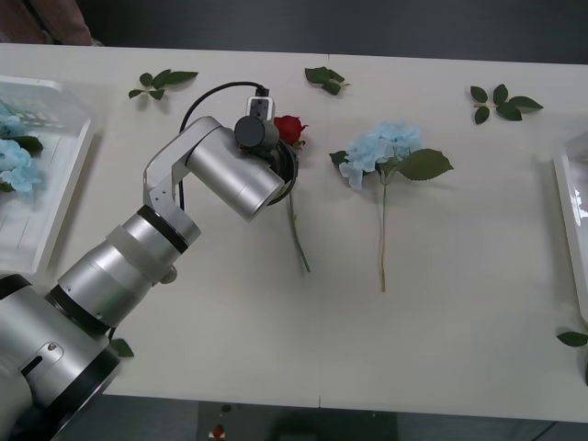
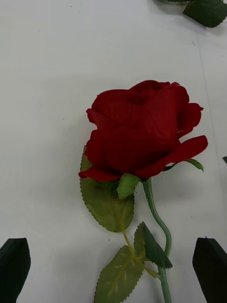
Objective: Put the red flowers into the right box and the blue flowers into the left box
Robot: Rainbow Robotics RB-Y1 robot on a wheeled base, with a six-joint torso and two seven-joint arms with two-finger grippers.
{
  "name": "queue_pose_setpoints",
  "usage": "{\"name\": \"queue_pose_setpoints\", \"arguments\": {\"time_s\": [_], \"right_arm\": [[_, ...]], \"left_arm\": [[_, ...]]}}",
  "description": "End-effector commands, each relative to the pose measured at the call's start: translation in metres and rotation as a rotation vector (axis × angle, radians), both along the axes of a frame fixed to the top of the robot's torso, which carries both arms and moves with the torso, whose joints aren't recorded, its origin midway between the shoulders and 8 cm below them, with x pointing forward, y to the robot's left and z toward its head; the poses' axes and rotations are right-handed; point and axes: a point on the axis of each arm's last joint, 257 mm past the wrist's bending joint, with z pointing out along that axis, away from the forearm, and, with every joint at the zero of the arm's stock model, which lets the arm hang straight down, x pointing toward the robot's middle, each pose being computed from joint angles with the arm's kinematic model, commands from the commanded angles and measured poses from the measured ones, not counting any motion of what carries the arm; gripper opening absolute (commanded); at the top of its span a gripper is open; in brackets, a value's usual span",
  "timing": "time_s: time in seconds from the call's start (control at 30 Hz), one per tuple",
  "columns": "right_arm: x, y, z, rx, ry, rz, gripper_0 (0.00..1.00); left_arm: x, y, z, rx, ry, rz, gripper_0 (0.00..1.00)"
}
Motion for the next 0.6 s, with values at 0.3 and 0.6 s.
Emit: {"name": "queue_pose_setpoints", "arguments": {"time_s": [0.3, 0.6], "right_arm": [[0.030, 0.060, 0.091, 0.036, -0.017, 0.207, 1.00], [0.049, 0.115, 0.104, 0.138, 0.002, 0.254, 1.00]], "left_arm": [[0.009, -0.027, 0.016, -0.023, -0.030, -0.071, 1.00], [0.002, -0.034, 0.000, 0.042, -0.053, -0.144, 1.00]]}}
